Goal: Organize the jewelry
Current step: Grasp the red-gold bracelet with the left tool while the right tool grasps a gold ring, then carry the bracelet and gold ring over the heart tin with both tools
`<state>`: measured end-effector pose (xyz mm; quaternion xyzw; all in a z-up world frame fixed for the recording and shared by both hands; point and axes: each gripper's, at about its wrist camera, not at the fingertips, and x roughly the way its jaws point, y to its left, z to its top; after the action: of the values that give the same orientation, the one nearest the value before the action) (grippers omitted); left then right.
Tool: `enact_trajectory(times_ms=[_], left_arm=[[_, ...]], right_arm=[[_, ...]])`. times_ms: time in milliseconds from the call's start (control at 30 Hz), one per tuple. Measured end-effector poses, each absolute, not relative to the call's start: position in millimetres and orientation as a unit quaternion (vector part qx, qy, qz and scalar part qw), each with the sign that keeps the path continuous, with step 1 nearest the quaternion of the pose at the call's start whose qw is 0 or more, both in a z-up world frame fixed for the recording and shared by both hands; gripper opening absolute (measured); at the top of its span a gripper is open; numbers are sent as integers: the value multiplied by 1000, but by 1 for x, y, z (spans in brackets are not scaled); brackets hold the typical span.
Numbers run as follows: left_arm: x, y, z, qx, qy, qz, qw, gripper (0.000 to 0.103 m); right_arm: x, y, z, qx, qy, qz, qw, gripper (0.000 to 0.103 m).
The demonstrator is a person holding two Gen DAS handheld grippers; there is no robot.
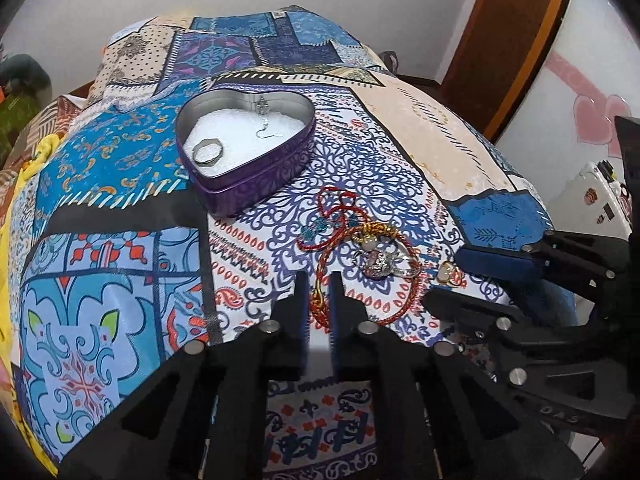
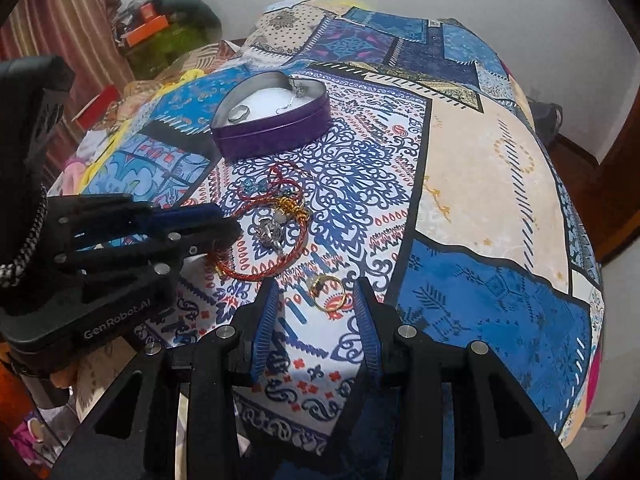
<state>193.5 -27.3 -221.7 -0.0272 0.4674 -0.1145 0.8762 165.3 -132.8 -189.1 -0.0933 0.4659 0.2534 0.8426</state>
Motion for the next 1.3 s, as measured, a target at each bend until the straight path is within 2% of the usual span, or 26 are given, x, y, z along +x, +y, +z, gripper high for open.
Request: enact_trajectory(times_ms=[67,733,1300], left_arm=[[195,-29,-220,-23,467,-117,876,4],[175,-14,-151,-33,390,-114,913,4],[185,36,-122,-56,345,-65,935,4]], right_arm=[[166,-133,-189,-92,466,251,843,19],[163,-139,-157,-72,447,238,859,18],[185,-118,-118,-53,401,251,879,18]])
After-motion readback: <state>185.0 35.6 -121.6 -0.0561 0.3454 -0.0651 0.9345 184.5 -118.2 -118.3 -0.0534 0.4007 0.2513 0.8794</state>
